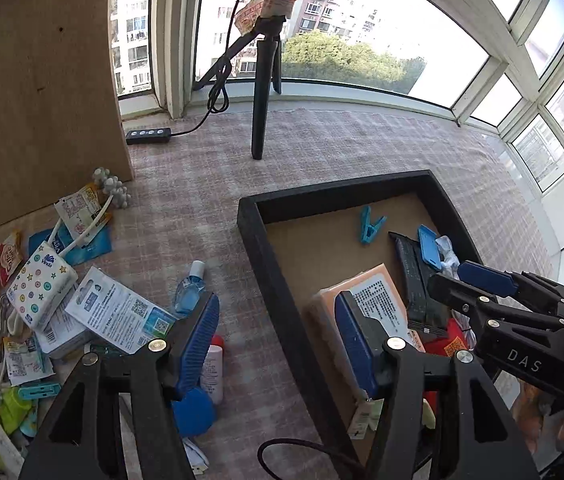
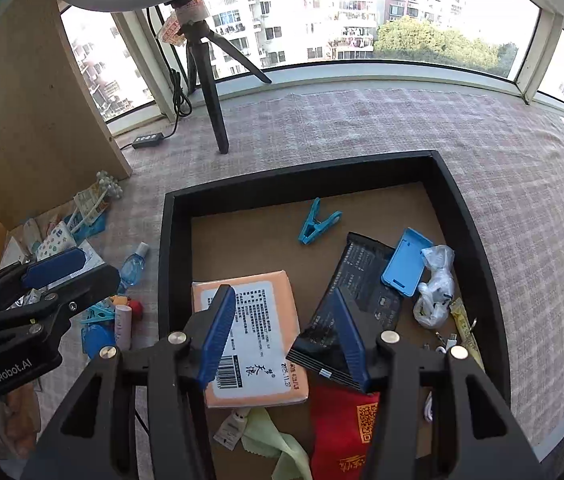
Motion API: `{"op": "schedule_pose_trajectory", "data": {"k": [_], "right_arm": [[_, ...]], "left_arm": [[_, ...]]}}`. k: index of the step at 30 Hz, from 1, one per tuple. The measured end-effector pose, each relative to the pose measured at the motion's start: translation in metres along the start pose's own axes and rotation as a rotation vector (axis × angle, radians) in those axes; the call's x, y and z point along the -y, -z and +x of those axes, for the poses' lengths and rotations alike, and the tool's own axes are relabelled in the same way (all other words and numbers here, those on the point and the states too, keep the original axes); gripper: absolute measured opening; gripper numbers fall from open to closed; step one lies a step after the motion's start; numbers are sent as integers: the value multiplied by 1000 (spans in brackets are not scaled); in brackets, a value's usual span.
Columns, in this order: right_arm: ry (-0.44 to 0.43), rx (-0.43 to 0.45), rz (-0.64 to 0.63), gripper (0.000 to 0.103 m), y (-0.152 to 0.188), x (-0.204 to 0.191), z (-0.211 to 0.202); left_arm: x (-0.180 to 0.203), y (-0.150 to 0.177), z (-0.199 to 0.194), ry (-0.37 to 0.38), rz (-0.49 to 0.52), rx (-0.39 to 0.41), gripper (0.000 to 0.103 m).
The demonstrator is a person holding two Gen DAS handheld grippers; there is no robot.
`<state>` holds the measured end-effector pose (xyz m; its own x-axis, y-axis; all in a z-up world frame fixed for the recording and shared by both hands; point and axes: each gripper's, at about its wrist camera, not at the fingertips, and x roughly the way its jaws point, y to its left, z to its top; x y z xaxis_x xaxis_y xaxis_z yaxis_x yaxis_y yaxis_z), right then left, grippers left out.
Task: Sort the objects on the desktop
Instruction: 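Carry the blue phone stand and blue clothespin into the tray and release, then grasp the blue round case with the right gripper while the left grasps the white plug adapter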
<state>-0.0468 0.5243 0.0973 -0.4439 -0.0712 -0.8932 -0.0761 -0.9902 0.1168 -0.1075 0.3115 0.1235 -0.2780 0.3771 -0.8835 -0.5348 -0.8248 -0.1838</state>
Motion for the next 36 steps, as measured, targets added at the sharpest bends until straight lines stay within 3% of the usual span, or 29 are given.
{"op": "schedule_pose_trajectory", "data": {"k": [10,16,22,27,36], "right_arm": [[-74,-10,-132,49,26,-80,-24],[-114,-45,-144,49,54,-123,-29],[-111,-57,-166,49,80,-159,-26],[-108,-65,-176,49,93,-177,-20],[-119,-94,-128,49,96,-188,-4]], "left_arm": [[-130,71,-62,-100,-158,19,55],[-208,118,-104,-185,-231,22,55],[-275,162,-128,-222,-318,4,55],[-306,175,-138,-242,-317,1,53],[-340,164,-128,-243,-213,-24,46]]}}
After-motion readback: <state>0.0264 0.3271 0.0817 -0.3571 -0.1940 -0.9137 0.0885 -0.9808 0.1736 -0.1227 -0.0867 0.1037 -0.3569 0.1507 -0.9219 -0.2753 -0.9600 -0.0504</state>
